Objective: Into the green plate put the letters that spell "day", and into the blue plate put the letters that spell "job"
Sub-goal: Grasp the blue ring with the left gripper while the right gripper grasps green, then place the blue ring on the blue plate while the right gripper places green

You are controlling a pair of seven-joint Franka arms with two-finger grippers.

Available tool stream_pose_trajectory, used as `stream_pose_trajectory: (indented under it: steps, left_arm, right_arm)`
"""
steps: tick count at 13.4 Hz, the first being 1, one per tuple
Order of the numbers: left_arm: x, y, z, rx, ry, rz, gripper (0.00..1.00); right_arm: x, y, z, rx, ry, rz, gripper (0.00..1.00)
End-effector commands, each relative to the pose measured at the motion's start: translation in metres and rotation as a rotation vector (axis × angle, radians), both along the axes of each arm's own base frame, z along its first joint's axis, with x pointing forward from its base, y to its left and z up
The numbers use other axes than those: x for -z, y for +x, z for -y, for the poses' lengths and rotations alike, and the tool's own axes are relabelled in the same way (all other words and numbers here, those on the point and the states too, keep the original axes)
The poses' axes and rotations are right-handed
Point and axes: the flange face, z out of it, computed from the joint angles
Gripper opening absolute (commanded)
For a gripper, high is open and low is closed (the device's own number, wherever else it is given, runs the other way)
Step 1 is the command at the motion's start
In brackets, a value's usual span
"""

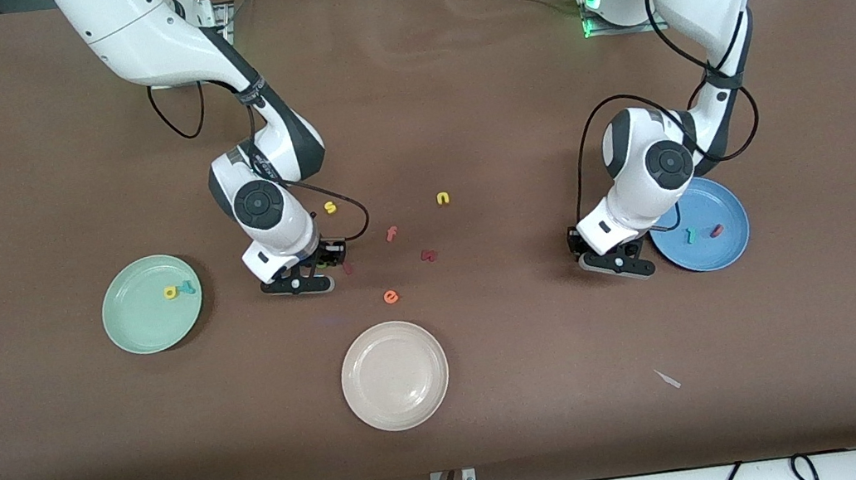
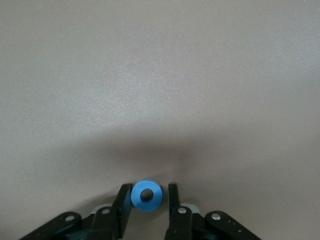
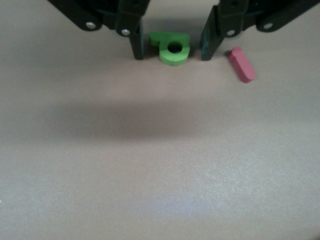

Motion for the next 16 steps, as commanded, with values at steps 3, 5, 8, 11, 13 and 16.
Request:
stream_pose_trajectory:
  steps: [3,5,8,11,13,16]
  left_arm:
    - [-0.052,0.008,-0.036,-0.052,-0.013,0.042,0.15]
    - [-0.078,0.006,-0.084,-0.093,-0.013,0.023,0.15]
    - [-0.102,0.0,-0.156,-0.012,0.002,0.018,0.15]
    - [-0.086,-0.016,-0.181,0.003,0.007,-0.02,0.17]
    - [-0.077,-0.022,-0.181,-0.003,0.007,-0.04,0.21]
    - [-0.067,-0.032,-0.182,-0.003,0.008,-0.067,0.59]
  right_arm:
    - [0.006,0.002,-0.002,-0.01,0.009,-0.002,0.4]
    - [0.006,0.002,-0.002,-0.009,0.009,-0.002,0.31]
    - [0.0,0.005,-0.004,-0.012,0.013,0.005,0.2]
    - [-0.015,0.015,-0.005,-0.011,0.002,-0.014,0.17]
    - [-0.029,0.024,-0.003,-0.02,-0.015,-0.043,0.15]
    - [-0.05,0.033,0.022,-0.098,-0.038,-0.076,0.13]
